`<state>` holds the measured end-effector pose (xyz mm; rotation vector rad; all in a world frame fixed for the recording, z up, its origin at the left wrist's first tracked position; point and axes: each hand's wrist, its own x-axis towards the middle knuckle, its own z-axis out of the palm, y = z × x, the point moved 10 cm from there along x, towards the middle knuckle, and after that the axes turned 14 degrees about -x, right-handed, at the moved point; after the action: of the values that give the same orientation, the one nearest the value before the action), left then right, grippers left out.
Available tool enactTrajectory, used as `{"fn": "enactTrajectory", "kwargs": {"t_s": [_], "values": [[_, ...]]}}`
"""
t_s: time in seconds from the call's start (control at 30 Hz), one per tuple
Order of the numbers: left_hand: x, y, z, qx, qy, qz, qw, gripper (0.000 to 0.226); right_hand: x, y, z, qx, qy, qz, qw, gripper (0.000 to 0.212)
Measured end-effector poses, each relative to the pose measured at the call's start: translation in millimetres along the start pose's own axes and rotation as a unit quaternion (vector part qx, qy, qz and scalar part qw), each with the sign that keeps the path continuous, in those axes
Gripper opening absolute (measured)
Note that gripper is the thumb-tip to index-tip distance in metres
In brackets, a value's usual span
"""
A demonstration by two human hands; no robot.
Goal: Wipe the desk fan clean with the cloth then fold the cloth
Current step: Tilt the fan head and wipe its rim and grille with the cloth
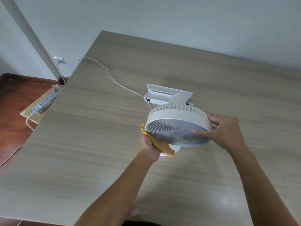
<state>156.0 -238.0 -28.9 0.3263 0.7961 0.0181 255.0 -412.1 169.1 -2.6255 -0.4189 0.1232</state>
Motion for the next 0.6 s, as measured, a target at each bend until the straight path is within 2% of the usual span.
{"fn": "enactTrajectory", "kwargs": {"t_s": [0.17, 0.23, 0.27, 0.37, 0.47, 0.6], "values": [[-20.8, 45.3, 17.4, 0.064, 0.015, 0.111, 0.992, 0.057, 0.2, -9.3, -4.2, -0.023, 0.005, -0.019, 1.000, 0.078], [-34.0, 61.2, 25.1, 0.114, 0.038, 0.165, 0.979, 0.035, 1.9, -12.9, -5.9, -0.024, 0.003, -0.027, 0.999, 0.076], [-42.8, 71.5, 28.8, 0.145, 0.055, 0.210, 0.965, 0.033, 2.4, -14.2, -6.5, -0.024, 0.002, -0.031, 0.999, 0.076], [-71.7, 93.6, 48.8, 0.291, 0.083, 0.357, 0.884, 0.044, 2.3, -13.5, -5.0, -0.031, 0.002, -0.035, 0.999, 0.079], [-96.5, 95.5, 80.3, 0.388, 0.039, 0.464, 0.796, 0.047, -0.3, -10.8, -5.1, -0.041, 0.013, -0.036, 0.998, 0.086], [-129.2, 85.1, 128.9, 0.500, -0.008, 0.580, 0.643, 0.053, -3.7, -17.4, -7.3, -0.075, 0.037, -0.057, 0.995, 0.085]]}}
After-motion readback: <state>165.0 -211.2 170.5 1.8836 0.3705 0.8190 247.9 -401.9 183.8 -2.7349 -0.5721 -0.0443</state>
